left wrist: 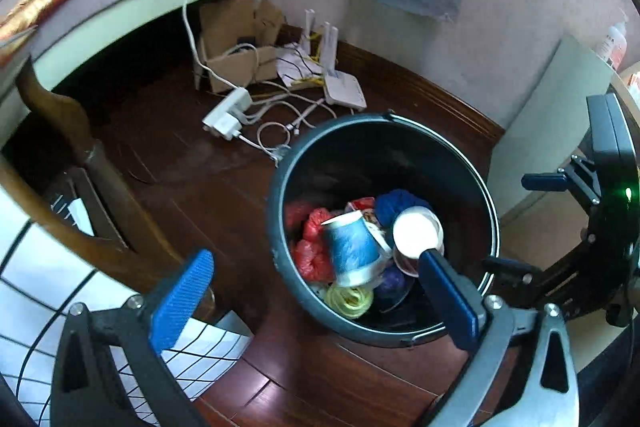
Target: Collect trash
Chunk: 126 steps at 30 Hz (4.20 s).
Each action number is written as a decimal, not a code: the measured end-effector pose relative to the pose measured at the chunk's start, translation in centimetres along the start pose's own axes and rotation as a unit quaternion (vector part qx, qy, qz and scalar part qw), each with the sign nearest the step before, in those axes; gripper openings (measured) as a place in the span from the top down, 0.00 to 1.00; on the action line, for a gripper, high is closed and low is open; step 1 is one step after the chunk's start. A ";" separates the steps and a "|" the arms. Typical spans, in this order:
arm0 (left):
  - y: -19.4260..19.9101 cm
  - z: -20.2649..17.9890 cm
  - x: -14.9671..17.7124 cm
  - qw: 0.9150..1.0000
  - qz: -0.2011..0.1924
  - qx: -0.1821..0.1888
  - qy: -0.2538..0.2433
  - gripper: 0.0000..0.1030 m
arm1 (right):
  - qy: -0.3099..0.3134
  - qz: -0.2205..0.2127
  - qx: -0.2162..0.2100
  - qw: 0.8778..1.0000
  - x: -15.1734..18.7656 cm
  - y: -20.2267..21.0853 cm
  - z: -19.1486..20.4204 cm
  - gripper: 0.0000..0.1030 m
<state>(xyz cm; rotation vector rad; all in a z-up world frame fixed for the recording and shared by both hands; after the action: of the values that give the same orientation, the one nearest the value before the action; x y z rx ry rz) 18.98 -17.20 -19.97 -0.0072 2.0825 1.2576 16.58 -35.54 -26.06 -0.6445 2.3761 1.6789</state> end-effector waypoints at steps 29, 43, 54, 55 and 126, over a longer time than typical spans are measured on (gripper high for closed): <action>11.3 -0.6 0.1 0.993 -0.085 -0.077 -0.006 0.00 | -0.048 -0.099 -0.039 0.993 -4.9 12.2 2.3 0.00; 20.7 -1.3 2.1 0.983 -0.147 -0.114 -0.003 0.00 | -0.073 -0.160 -0.023 0.984 -5.4 23.0 3.7 0.00; 28.6 -3.5 4.3 0.967 -0.205 -0.149 -0.002 0.00 | -0.109 -0.199 -0.003 0.974 -3.2 32.0 3.5 0.00; 29.1 -4.0 4.6 0.967 -0.207 -0.148 -0.003 0.00 | -0.110 -0.203 0.000 0.973 -3.0 32.7 3.6 0.00; 34.2 -8.7 3.7 0.958 -0.259 -0.114 -0.039 0.00 | -0.135 -0.260 0.022 0.956 -0.5 40.7 1.3 0.00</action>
<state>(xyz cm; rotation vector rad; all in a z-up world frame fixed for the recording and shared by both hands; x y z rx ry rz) -0.33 -4.68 7.01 -0.5618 1.7009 1.1328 -0.75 -22.92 8.58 -0.8748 1.8390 1.3752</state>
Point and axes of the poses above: each gripper's, at about its wrist camera, not at the fingertips, and y roughly against the way its jaws point, z to its left, x to its underside, the point moved 7 cm from there along -y, roughly the way its jaws point, and after that the axes turned 15 degrees about x, right-handed, at the moved point
